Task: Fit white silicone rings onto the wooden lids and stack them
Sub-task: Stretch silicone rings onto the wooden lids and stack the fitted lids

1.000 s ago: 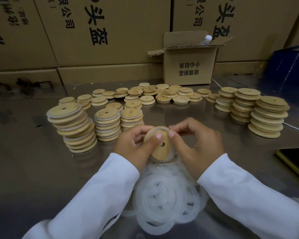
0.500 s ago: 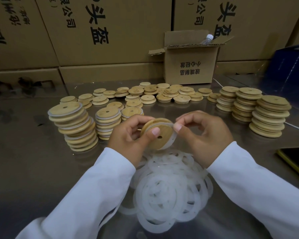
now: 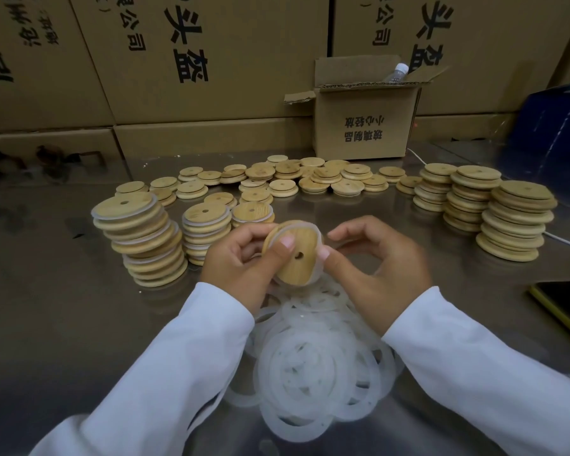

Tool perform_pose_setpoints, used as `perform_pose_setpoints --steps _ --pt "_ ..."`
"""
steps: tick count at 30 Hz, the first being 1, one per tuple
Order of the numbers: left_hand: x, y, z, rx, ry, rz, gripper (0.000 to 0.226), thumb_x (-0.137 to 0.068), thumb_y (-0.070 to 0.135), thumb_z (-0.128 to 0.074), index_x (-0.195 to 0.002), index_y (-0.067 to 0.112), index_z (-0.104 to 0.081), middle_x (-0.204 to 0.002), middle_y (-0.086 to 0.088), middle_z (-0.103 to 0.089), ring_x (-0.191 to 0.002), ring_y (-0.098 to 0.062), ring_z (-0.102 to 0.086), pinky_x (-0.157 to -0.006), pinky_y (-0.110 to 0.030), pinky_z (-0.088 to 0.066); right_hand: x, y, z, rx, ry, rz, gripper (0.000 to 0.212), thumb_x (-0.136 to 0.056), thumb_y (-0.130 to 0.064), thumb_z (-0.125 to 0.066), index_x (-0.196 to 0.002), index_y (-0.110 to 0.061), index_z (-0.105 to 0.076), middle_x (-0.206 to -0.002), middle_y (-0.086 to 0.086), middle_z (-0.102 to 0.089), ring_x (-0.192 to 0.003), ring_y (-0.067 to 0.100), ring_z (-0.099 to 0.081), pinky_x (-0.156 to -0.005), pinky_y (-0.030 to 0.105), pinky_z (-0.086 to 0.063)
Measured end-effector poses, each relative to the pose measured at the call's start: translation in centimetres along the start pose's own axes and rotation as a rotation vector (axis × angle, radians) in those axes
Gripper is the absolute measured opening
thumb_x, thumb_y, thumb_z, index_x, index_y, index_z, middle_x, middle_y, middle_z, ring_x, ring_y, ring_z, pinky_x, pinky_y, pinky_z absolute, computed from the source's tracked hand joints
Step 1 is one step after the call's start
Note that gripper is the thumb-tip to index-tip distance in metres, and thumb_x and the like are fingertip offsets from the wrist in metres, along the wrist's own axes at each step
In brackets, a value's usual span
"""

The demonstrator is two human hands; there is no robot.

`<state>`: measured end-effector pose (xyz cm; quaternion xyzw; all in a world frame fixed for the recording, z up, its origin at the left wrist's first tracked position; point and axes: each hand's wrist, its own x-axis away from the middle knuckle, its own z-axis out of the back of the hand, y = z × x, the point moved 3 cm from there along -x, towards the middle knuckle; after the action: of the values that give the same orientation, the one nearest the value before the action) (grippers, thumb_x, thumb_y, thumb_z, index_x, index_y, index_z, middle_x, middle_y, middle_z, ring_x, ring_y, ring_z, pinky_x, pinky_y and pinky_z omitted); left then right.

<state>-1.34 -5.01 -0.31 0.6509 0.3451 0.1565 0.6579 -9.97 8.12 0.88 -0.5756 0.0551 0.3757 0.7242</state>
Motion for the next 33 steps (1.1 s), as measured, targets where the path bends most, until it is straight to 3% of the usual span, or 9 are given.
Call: perform_pose_setpoints --steps 3,6,10,12,17,22,33 --pt "0.1 -0.1 -0.2 -0.001 0.004 0.027 0.03 -0.058 0.034 -0.07 -0.084 0.018 -0.067 -0.075 -0.005 -0.072 -0.069 -0.025 -0.066 -0.066 -0.045 -0.057 0.0 0.1 0.2 0.043 0.026 0.015 0.006 -0.074 -0.028 -0.07 -0.076 -0.025 -0.066 -0.073 -0.016 -0.066 -0.075 -0.002 -0.061 -0.069 0.012 -0.048" --pt "-0.1 -0.4 -0.4 0.011 -0.014 0.069 0.012 -0.072 0.013 -0.071 -0.083 0.016 -0.066 -0.077 -0.007 -0.071 -0.073 -0.025 -0.066 -0.07 -0.044 -0.056 -0.1 0.1 0.2 0.111 0.019 0.029 0.005 -0.078 -0.026 -0.067 -0.075 -0.022 -0.067 -0.071 -0.017 -0.065 -0.077 -0.003 -0.06 -0.069 0.009 -0.046" --pt "-0.1 -0.9 -0.5 -0.042 -0.056 0.08 0.013 -0.077 0.005 -0.067 -0.081 0.018 -0.066 -0.074 -0.002 -0.071 -0.07 -0.016 -0.067 -0.061 -0.025 -0.054 0.0 0.1 -0.1 0.2 -0.034 0.071 0.006 -0.082 -0.019 -0.064 -0.075 -0.02 -0.064 -0.074 -0.016 -0.062 -0.083 -0.002 -0.056 -0.068 0.006 -0.041" --pt "-0.1 -1.0 -0.6 -0.063 -0.069 0.078 0.011 -0.081 0.006 -0.065 -0.08 0.017 -0.067 -0.074 -0.005 -0.071 -0.07 -0.017 -0.066 -0.063 -0.025 -0.053 0.0 0.0 -0.3 0.235 -0.056 0.113 0.007 -0.081 -0.014 -0.064 -0.075 -0.017 -0.064 -0.08 -0.012 -0.06 -0.083 0.001 -0.054 -0.069 0.005 -0.038" --pt "-0.1 -0.3 -0.7 -0.112 -0.1 -0.024 0.016 -0.08 0.003 -0.064 -0.077 0.019 -0.065 -0.07 0.001 -0.068 -0.062 -0.003 -0.064 -0.056 -0.014 -0.05 -0.6 0.6 -0.1 0.213 -0.079 0.037 0.012 -0.083 -0.014 -0.061 -0.072 -0.019 -0.06 -0.094 -0.021 -0.042 -0.087 -0.019 -0.042 -0.07 -0.005 -0.028" --pt "-0.1 0.4 -0.6 -0.207 -0.137 -0.124 0.022 -0.079 0.002 -0.066 -0.078 0.023 -0.063 -0.074 0.005 -0.067 -0.069 -0.005 -0.063 -0.065 -0.015 -0.052 -0.8 0.8 -0.1 0.193 -0.08 -0.021 0.025 -0.085 -0.011 -0.059 -0.067 -0.026 -0.053 -0.091 -0.018 -0.041 -0.081 -0.017 -0.043 -0.068 -0.005 -0.03" --pt "-0.4 0.5 -0.3 -0.174 -0.146 -0.111 0.02 -0.079 0.001 -0.065 -0.08 0.021 -0.065 -0.076 0.005 -0.068 -0.07 -0.003 -0.064 -0.066 -0.016 -0.054 -0.9 0.6 0.0 0.179 -0.09 -0.055 0.019 -0.086 -0.012 -0.059 -0.07 -0.022 -0.056 -0.091 -0.018 -0.043 -0.08 -0.006 -0.045 -0.067 -0.005 -0.031"
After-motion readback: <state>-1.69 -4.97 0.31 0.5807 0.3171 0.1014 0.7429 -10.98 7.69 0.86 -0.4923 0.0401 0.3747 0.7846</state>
